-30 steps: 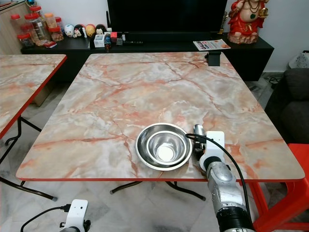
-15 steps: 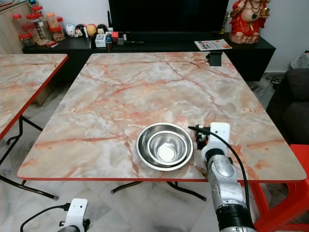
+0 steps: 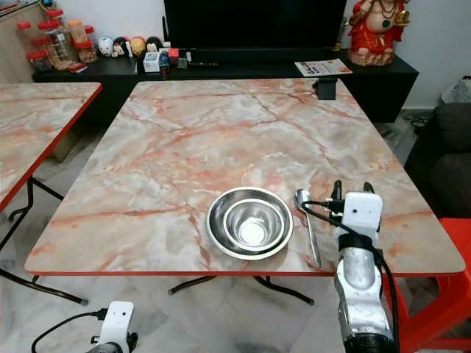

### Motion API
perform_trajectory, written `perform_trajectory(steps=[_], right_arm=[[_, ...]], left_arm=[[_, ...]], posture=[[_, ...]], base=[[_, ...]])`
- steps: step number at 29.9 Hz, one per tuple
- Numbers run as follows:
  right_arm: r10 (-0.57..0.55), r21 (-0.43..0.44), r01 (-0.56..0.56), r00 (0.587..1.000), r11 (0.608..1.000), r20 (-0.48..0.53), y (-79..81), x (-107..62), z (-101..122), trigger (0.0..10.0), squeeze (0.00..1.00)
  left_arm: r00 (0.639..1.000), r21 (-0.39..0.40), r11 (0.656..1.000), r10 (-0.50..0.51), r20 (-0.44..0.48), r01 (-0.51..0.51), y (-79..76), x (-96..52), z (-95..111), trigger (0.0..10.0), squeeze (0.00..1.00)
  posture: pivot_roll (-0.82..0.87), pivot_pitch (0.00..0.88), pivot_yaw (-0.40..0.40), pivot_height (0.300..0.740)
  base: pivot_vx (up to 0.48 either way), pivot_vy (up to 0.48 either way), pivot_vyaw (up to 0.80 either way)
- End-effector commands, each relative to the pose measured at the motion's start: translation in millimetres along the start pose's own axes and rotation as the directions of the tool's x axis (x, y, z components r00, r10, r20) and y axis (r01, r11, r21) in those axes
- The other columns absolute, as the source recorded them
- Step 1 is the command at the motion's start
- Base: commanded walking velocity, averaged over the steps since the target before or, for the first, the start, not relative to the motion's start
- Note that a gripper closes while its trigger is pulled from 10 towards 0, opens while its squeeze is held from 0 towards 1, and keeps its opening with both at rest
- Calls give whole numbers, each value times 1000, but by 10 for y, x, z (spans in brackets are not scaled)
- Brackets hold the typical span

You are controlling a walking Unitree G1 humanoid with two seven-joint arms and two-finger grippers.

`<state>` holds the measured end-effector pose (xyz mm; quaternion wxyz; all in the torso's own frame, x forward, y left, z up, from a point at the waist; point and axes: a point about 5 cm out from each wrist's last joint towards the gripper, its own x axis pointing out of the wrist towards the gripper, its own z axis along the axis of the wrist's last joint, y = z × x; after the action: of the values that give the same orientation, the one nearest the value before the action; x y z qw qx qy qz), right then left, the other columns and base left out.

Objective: Setting the table

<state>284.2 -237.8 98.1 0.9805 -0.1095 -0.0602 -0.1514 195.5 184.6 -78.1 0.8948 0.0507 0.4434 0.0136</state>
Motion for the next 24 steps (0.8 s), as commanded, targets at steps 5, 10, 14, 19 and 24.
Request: perform_trajectory(steps=[5, 10, 14, 19, 24], right_arm=[[-5, 12, 5, 999, 1000, 41, 45, -59, 44, 10000, 0], [-7, 17, 7, 999, 1000, 49, 72, -44, 58, 10000, 0], [-22, 15, 21, 998, 1000, 61, 76, -30, 75, 10000, 0], [-20, 5, 19, 996, 1000, 90, 87, -38, 116, 10000, 0], [-17, 3, 16, 995, 1000, 99, 95, -38, 130, 10000, 0]], left_arm=[[1000, -32, 999, -5, -4, 5, -4, -7, -36, 10000, 0], [1000, -54, 999, 0, -1, 0, -6, -7, -32, 10000, 0], [1000, -56, 998, 2, 3, -1, -2, -4, -17, 10000, 0], [1000, -55, 998, 0, 4, 0, -2, -3, -13, 10000, 0], [1000, -56, 998, 0, 4, 1, -2, -4, -16, 10000, 0]], posture=[[-109, 0, 20, 725], [-103, 0, 15, 725], [-102, 0, 15, 725], [-101, 0, 13, 725], [-104, 0, 16, 725]], base=[[0, 0, 0], [0, 175, 0], [0, 358, 0], [0, 367, 0], [0, 365, 0]])
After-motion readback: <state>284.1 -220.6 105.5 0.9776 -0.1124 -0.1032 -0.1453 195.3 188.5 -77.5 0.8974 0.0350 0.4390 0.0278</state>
